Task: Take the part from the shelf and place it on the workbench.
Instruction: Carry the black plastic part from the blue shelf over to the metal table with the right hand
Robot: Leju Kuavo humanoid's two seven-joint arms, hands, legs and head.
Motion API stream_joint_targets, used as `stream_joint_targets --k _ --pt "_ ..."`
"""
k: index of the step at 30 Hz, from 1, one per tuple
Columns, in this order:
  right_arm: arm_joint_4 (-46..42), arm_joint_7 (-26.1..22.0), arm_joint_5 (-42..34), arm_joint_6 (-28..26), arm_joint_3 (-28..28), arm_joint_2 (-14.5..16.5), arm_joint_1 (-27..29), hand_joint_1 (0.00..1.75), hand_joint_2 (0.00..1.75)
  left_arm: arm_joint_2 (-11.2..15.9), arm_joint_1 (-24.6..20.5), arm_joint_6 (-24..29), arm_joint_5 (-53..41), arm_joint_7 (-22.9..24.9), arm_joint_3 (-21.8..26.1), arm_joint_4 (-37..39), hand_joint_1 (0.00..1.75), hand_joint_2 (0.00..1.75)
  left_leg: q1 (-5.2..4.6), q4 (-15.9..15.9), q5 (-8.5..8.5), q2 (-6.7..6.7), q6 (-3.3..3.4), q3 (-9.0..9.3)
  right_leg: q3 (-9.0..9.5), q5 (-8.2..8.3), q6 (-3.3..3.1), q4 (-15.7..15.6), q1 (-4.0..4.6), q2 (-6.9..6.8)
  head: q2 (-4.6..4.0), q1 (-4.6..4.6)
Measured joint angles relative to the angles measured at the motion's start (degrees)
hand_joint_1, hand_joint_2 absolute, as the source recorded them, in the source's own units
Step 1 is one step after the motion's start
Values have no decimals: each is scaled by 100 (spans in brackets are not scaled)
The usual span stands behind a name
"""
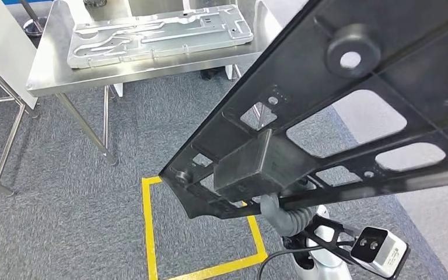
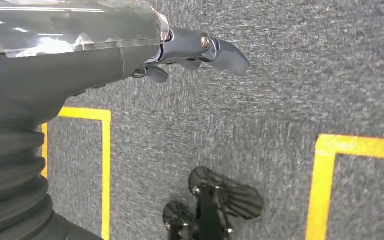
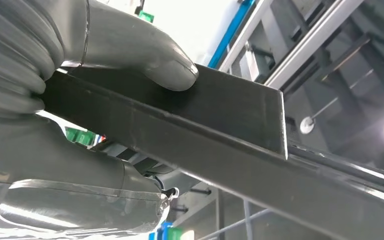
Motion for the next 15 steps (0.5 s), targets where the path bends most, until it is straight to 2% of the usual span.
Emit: stream_joint_targets --k 1,2,3,5,6,7,8,9,10,11,12,13,15 --pt "1 -1 -11 -7 0 -1 -6 143 175 1 0 0 1 4 0 0 0 175 18 -39 -21 -4 32 70 -55 12 27 152 0 -4 0 1" --pt "1 -2 -26 -7 1 -1 -14 143 175 1 -3 1 3 8 0 0 0 175 37 -72 -46 -9 57 148 -188 -14 49 402 -2 -7 0 1" --pt "2 -3 -39 -2 2 -1 -17 143 175 0 -5 2 6 13 0 0 0 175 46 -99 -79 -8 74 218 -398 -86 76 736 -14 -11 0 1" --pt "11 -5 -56 -2 3 -1 -18 143 175 -1 -5 7 10 21 0 0 0 175 50 -111 -168 -12 83 325 -935 -364 132 1437 -44 -15 0 1" --pt "20 -5 -49 -15 4 -2 -15 143 175 -2 3 15 12 26 0 0 0 175 52 -111 -220 -24 74 382 -1157 -479 154 1640 -62 -18 0 1" --pt "31 -5 -36 -35 4 -3 -14 143 175 -4 11 24 15 30 0 0 0 175 56 -110 -276 -47 58 450 -1293 -506 169 1676 -79 -20 0 1" --pt "44 -4 -10 -65 4 -4 -14 143 175 -9 17 33 19 33 0 1 0 175 62 -110 -335 -78 37 529 -1329 -413 178 1522 -94 -20 0 1" --pt "56 -3 25 -102 4 -6 -14 143 175 -16 18 43 23 35 0 1 0 175 70 -110 -397 -116 13 616 -1273 -189 186 1201 -109 -9 0 1" --pt "70 -2 60 -137 4 -9 -14 143 175 -22 16 49 26 35 1 1 0 175 77 -113 -458 -154 -12 684 -1173 144 194 792 -128 36 0 2" --pt "86 -1 91 -174 5 -13 -13 143 175 -28 8 55 29 37 1 1 0 175 81 -114 -518 -196 -41 743 -1081 407 188 454 -128 73 0 3" --pt "101 1 114 -204 7 -16 -12 143 175 -31 0 60 30 39 2 1 0 175 84 -124 -571 -232 -75 776 -1015 596 163 225 -120 101 0 3" --pt "114 1 128 -226 9 -20 -10 143 175 -32 -5 63 31 41 2 1 0 175 86 -128 -600 -263 -115 809 -985 692 123 110 -108 116 0 4" --pt "125 1 144 -249 15 -22 -15 143 175 -31 -4 68 32 43 3 1 0 175 93 -119 -604 -284 -192 852 -928 647 11 86 -85 59 0 5"
